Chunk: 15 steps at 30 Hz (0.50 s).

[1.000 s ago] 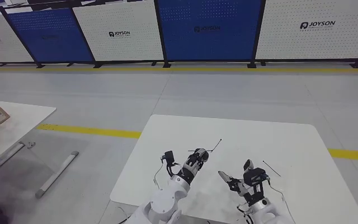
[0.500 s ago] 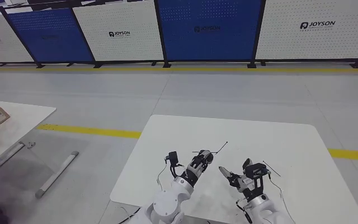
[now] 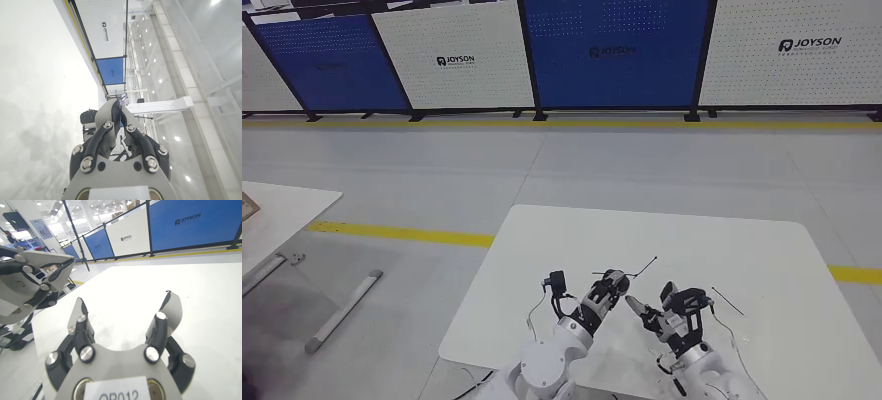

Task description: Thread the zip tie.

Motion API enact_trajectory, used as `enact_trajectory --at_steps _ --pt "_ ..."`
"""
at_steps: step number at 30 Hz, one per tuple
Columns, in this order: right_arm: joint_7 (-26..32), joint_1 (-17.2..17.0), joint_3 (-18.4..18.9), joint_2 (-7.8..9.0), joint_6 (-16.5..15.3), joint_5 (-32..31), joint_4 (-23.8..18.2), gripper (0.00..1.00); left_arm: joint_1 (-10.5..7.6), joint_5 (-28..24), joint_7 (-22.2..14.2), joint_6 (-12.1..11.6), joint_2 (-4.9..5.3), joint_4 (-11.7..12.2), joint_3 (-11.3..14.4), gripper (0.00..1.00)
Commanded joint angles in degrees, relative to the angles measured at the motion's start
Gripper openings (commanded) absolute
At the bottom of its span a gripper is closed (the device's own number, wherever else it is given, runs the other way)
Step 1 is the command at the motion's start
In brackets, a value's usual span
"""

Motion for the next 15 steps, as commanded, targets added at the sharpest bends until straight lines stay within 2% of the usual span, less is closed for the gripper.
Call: enact_trajectory --at_steps 1,5,10,15 --pt "-0.33 0.16 0.03 0.03 -0.71 0.65 0.17 0.48 -0.05 0.11 -0.05 -0.10 -0.03 0.16 0.12 0.00" --pt "-0.89 0.04 0.31 0.11 -0.53 1.13 -0.02 0.43 -0.10 0.17 -0.19 -0.08 -0.06 0.33 0.21 0.00" --pt "-0.76 -0.10 -0.15 0.22 -0.88 0.35 -0.62 0.44 -0.28 0.89 -1.05 0.49 -0.05 0.87 0.64 0.00" --pt "-1.16 -0.09 -0.07 0.33 -0.85 0.39 -0.83 0.36 -0.26 1.01 -1.50 0.57 -0.07 0.99 0.89 0.00"
